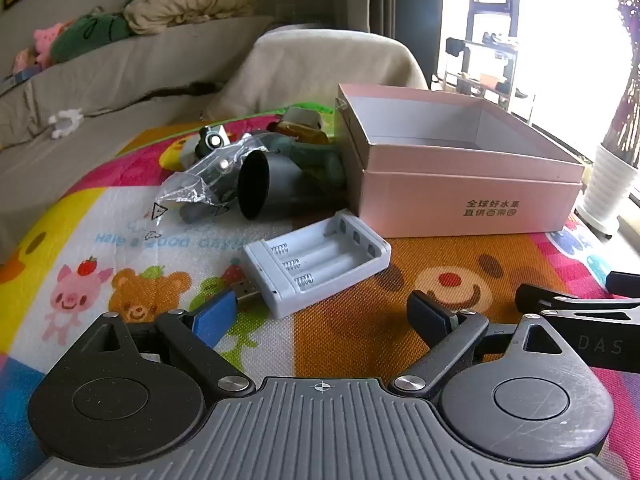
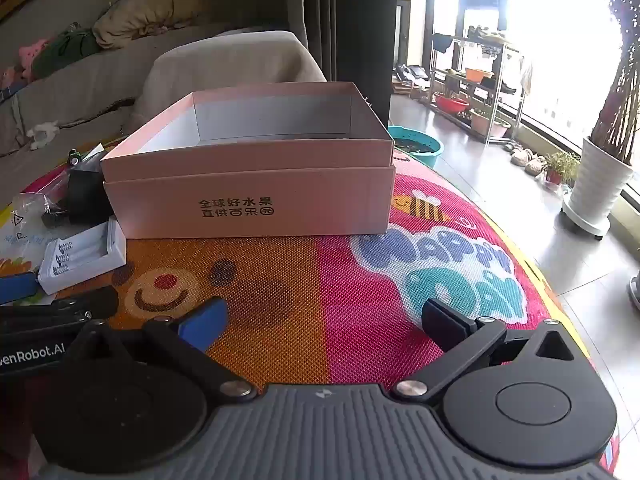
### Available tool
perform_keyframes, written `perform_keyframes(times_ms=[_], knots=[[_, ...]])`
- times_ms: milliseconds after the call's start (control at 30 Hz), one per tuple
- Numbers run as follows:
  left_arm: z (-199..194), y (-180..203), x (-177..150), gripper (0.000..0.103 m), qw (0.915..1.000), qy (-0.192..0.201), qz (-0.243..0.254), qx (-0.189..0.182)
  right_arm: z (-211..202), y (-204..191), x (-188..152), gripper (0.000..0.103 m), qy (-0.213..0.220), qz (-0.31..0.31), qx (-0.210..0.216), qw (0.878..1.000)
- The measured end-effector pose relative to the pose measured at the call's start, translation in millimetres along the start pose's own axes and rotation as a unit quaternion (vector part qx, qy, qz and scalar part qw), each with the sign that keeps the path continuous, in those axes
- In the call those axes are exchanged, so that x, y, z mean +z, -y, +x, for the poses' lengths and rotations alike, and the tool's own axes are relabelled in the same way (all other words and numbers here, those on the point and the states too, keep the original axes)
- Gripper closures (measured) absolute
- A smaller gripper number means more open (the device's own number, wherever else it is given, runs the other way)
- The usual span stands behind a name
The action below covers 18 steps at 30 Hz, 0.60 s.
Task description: Organize rigid objects
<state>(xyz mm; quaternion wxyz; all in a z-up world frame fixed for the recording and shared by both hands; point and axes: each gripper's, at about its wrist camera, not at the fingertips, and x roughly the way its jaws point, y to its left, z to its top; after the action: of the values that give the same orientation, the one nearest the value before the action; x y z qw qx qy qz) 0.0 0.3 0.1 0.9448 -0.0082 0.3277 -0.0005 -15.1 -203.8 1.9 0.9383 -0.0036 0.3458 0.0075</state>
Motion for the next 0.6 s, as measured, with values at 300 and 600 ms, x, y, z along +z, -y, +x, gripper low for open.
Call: perform_keyframes(times_ms=[300, 600], knots=[[0.1, 0.2, -0.1, 0.008, 1.0, 0.0, 0.003, 0.002, 0.3, 0.2, -0.2, 0.0, 0.001, 0.001, 0.001, 1.0], [0.1, 0.2, -0.1, 0.008, 1.0, 0.0, 0.002, 0.002, 0.1, 0.1, -0.1, 0.0, 0.001, 0.001, 0.001, 1.0]])
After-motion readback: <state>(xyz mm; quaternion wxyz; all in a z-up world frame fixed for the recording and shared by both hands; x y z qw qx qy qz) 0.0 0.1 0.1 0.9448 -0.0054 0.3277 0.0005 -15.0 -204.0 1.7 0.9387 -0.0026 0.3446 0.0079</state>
